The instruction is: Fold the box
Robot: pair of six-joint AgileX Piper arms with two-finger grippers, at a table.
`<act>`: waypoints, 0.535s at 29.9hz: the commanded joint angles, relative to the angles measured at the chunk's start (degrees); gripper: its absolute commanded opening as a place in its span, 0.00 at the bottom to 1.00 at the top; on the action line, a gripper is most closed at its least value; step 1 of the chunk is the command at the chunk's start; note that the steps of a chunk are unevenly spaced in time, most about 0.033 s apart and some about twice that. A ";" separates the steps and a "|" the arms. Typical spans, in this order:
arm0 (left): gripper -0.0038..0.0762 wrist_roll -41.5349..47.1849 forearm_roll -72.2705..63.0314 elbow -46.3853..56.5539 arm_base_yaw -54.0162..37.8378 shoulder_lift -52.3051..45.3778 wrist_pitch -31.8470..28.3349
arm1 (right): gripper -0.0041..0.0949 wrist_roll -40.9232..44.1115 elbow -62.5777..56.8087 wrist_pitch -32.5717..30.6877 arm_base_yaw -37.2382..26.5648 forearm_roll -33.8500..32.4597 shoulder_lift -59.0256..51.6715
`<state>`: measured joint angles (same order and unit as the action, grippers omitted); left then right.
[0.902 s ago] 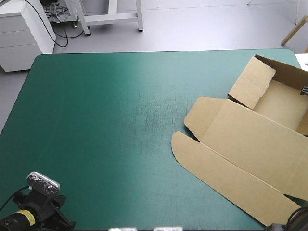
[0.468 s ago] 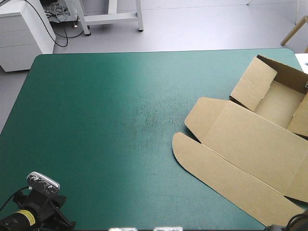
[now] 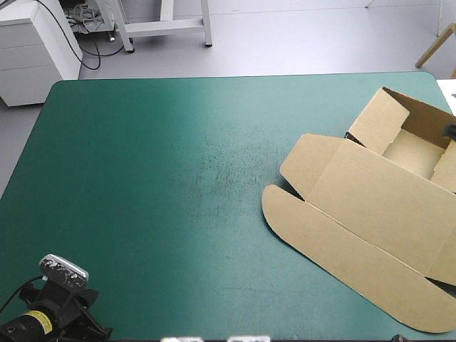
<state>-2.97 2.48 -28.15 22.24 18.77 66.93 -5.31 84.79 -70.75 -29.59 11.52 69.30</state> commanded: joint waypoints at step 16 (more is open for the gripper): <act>0.04 0.47 0.21 -1.39 0.05 0.68 -2.51 | 0.02 -7.30 -35.51 2.58 18.38 1.57 -36.46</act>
<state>-2.90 2.55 -28.15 22.24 18.77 66.93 -11.96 51.77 -70.90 -12.31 12.51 35.80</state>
